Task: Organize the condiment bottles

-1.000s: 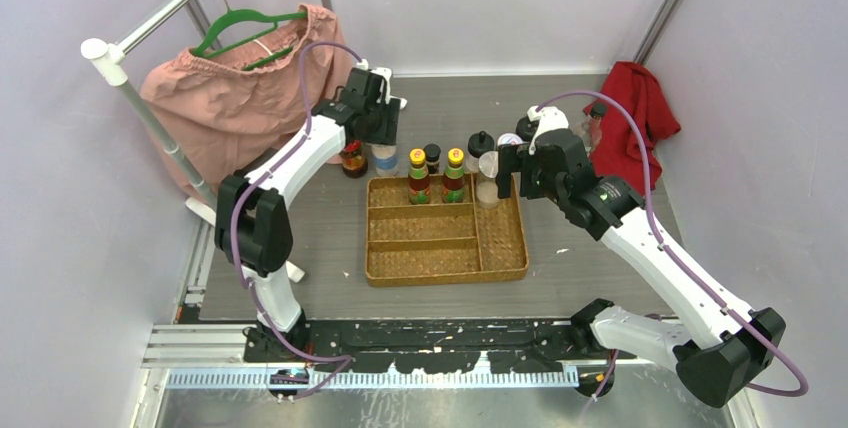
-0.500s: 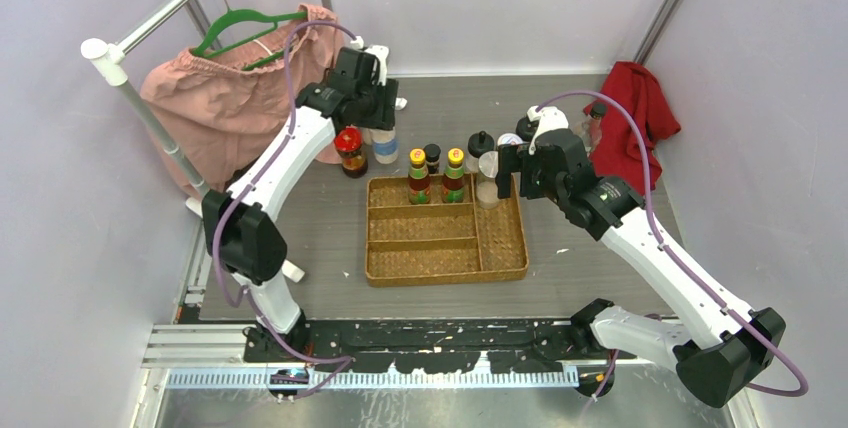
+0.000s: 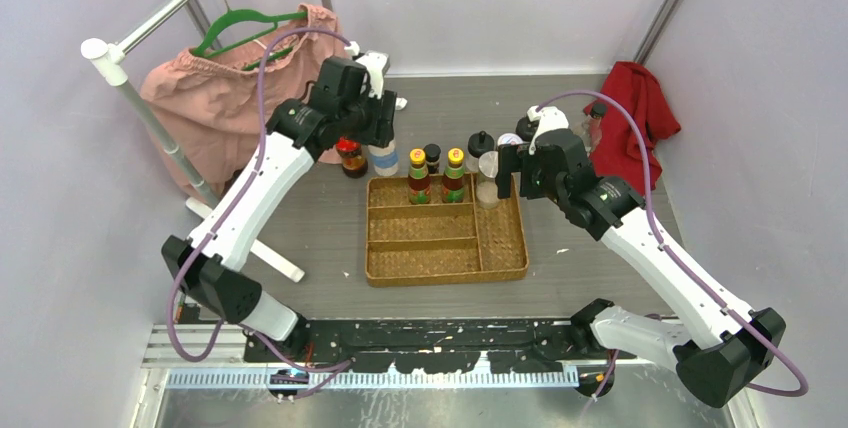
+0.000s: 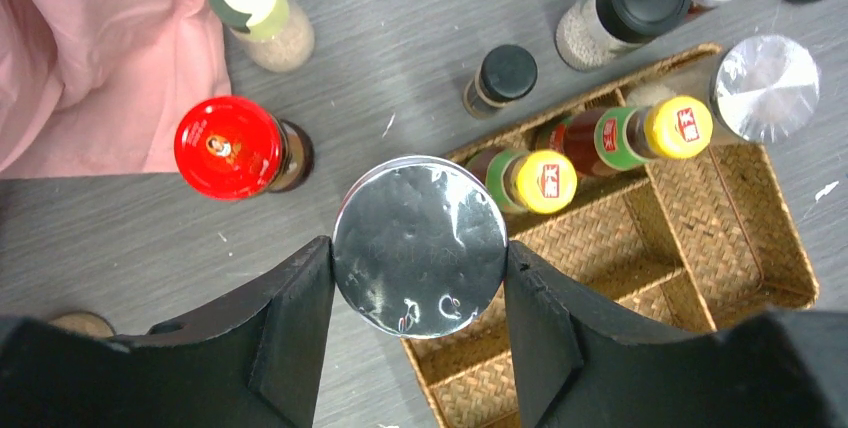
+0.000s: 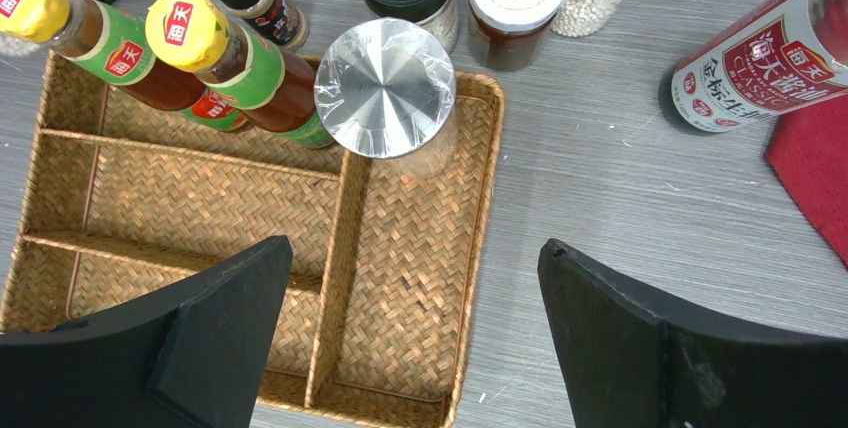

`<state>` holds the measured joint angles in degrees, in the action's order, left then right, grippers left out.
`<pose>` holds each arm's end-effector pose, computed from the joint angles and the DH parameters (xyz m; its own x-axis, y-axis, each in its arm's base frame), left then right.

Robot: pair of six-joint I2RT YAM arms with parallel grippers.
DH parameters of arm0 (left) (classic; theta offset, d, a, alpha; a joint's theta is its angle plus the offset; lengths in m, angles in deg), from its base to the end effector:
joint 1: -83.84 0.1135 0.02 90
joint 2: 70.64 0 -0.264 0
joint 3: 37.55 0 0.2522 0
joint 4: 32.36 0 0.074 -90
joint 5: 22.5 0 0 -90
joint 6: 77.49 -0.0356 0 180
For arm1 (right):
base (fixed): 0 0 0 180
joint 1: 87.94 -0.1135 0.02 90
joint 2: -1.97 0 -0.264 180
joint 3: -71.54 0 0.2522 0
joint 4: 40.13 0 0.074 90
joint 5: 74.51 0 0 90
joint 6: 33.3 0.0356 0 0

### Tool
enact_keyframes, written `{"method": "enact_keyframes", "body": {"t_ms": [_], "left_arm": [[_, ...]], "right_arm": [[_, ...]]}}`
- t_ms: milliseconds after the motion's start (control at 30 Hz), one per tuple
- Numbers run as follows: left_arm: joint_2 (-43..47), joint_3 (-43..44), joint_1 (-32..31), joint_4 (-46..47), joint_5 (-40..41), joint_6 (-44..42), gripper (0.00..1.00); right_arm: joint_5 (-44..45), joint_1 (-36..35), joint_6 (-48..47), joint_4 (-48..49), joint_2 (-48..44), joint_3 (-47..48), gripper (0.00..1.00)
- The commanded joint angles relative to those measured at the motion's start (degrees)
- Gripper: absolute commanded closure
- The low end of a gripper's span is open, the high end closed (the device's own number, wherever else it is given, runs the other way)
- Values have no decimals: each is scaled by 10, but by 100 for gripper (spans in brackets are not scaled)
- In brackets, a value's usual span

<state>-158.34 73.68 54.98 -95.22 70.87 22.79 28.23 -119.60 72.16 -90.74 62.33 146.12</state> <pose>0.2860 -0.1552 0.4085 -0.6250 0.1411 -0.7677 0.3359 0.9364 -0.1014 0.1926 0.1095 0.3404 -0.5829 -0.0540 -0.8107 -0.2132 0.9730 0.0885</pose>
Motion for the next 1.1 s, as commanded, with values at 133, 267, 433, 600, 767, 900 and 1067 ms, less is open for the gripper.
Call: {"method": "enact_keyframes", "body": {"t_ms": [133,267,433,600,767,900,1067], "left_arm": [[55,-71,-10,29,-1,13,42],[61,-110,-21,57,4,21,42],[53,-137,-27,86,6,33,42],[42,-150,-33,107,9,41,42],[28,-146,-36,113,17,40,43],[19,-142,-37,112,27,36,43],[11,-150,-36,121,39,35,43]], "right_arm": [[-9,-2,12,16,-16,10,0],[-11,-2,13,15,-19,11,0],[-14,-2,15,15,-20,7,1],[-12,-2,13,12,-26,0,0],[-13,-2,14,13,-29,-3,1],[-14,-2,14,14,-30,-6,0],[-17,-2,15,16,-32,-9,0]]}}
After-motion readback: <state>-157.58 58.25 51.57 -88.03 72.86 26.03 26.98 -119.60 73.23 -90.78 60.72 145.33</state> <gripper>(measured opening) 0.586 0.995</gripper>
